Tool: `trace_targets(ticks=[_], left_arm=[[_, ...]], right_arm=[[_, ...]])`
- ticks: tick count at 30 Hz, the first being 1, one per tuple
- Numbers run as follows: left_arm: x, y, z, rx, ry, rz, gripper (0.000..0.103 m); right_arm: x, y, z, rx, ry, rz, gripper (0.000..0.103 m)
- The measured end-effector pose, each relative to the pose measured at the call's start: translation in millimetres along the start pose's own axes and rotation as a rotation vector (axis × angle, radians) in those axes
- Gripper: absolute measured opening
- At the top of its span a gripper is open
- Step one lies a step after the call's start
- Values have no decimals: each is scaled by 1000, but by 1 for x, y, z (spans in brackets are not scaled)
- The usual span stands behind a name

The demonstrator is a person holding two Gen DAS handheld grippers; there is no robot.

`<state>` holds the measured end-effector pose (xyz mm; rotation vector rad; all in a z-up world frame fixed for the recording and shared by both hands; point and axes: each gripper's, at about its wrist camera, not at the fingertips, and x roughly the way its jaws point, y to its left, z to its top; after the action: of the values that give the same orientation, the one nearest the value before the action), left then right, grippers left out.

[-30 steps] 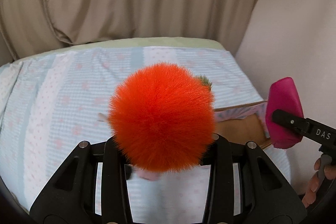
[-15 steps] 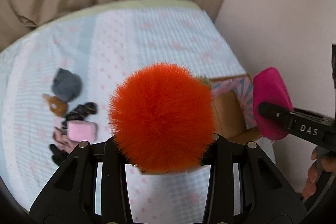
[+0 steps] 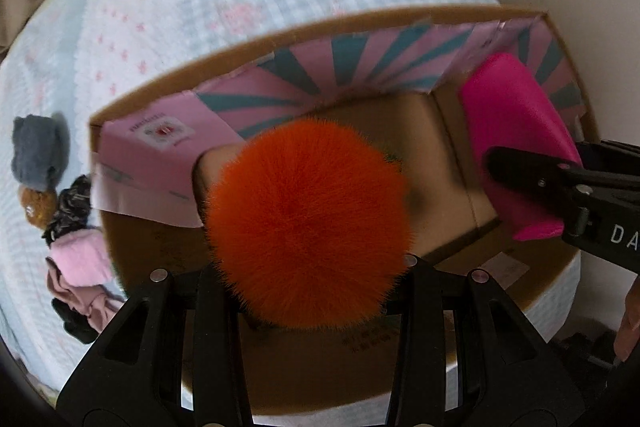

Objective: Organize soft objects
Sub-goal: 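Carry pompom and pouch into the cardboard box and open both grippers, then grasp the black scrunchie with the left gripper while the right grasps the pink wristband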

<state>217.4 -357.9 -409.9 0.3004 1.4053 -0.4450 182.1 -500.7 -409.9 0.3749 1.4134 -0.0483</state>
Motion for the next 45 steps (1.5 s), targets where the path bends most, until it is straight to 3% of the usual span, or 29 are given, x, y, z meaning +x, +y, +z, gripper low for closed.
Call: trace_targets(ticks=[2, 4, 6, 7, 8, 9, 18, 29, 37, 45], left_arm=[[-2, 2, -3, 0, 3, 2, 34], [-9, 2, -4, 0, -28, 0, 44], [-16, 5, -3, 8, -51, 3, 102], [-18, 6, -4, 11, -58, 15, 103], [-22, 7, -5, 18, -70, 16, 103], [-23, 8, -6, 21, -63, 8, 103], [-45, 18, -19, -16, -85, -13, 103], [-95, 10, -34, -23, -186, -30, 103], [-179, 22, -68, -48, -313, -43, 103], [-278, 59, -125, -72, -465, -2, 103]], right_arm=[[7, -1, 1, 8, 14, 19, 41], [11, -2, 3, 5, 24, 33, 42], [11, -1, 5, -3, 18, 47, 53], [11, -1, 7, -8, 7, 58, 61], [8, -1, 8, -12, -10, 68, 91], [7, 0, 9, -16, -22, 74, 103], [-6, 6, 6, -45, -42, 81, 103], [-62, 11, -6, -36, -156, 42, 103], [-133, 45, -40, -87, -261, -49, 103], [-222, 104, -90, -105, -391, -41, 103]])
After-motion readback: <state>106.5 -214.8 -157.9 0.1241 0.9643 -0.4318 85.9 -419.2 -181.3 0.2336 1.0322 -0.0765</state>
